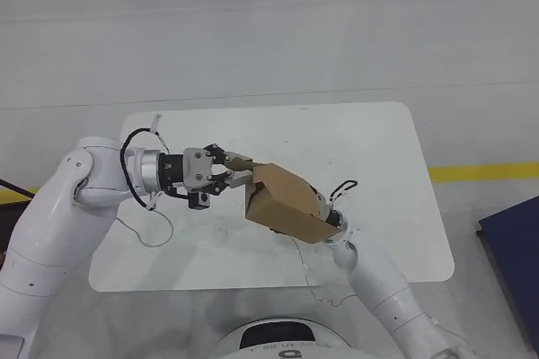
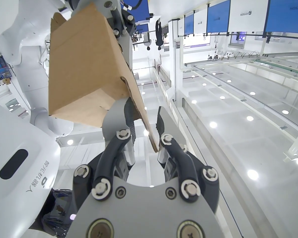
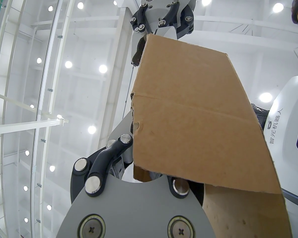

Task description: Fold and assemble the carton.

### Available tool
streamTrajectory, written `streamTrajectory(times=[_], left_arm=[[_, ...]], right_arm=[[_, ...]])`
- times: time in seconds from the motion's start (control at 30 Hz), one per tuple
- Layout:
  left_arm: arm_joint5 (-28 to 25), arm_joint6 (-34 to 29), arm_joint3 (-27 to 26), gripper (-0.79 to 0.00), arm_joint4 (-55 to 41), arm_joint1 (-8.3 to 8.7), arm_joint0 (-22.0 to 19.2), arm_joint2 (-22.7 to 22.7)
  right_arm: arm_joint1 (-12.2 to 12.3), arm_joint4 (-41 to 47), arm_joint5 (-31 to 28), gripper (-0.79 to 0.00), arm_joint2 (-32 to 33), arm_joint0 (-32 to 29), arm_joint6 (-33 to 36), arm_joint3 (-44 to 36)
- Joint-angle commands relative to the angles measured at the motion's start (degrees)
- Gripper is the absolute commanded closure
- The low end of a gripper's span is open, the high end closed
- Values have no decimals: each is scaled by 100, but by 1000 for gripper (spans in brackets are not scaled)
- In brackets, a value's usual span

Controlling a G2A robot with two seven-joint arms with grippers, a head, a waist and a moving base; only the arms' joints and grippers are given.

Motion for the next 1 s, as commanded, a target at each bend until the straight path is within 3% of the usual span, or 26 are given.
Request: streamTrajectory(times=[0.0,0.37,0.7,0.97], left_arm=[[0,24,-72,-215,22,23,29,1],[0,195,-262,-111,239,128,171,-126],[0,417,-387,-166,380,187,228,-57],[0,394,-387,-160,490,193,141,23]], right_arm=[[6,-16,-23,0,-4,9,24,21],[20,-404,-298,0,-127,163,298,285],[47,-446,-374,0,-206,216,375,333],[77,-470,-421,0,-224,212,422,330]])
